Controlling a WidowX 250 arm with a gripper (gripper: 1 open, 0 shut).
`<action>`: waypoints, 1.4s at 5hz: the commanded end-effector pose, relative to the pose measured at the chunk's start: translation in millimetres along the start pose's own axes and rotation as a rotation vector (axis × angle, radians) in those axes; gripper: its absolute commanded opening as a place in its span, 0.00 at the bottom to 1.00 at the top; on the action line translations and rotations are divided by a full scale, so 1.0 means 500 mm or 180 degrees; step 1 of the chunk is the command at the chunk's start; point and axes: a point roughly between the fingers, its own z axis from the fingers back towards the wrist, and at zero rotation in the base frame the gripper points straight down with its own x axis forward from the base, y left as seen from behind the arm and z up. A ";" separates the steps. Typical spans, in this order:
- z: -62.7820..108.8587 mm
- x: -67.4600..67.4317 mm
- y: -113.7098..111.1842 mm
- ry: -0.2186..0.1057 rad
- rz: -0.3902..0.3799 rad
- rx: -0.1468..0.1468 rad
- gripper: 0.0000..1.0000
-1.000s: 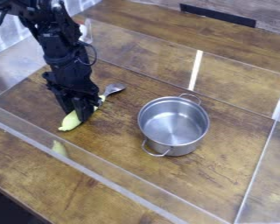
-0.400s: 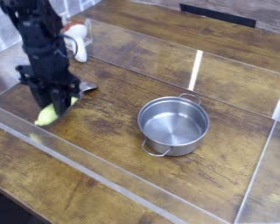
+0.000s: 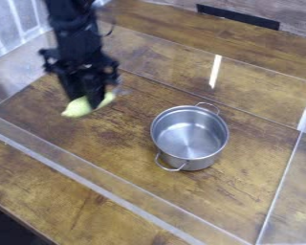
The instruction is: Move the green spoon to the right
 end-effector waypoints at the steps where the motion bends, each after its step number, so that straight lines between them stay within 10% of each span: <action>1: 0.065 0.035 -0.090 -0.0247 -0.0062 -0.0067 0.00; 4: -0.015 0.019 -0.335 -0.0167 -0.0502 -0.0165 0.00; 7: -0.012 0.059 -0.359 -0.0148 -0.0188 -0.0030 0.00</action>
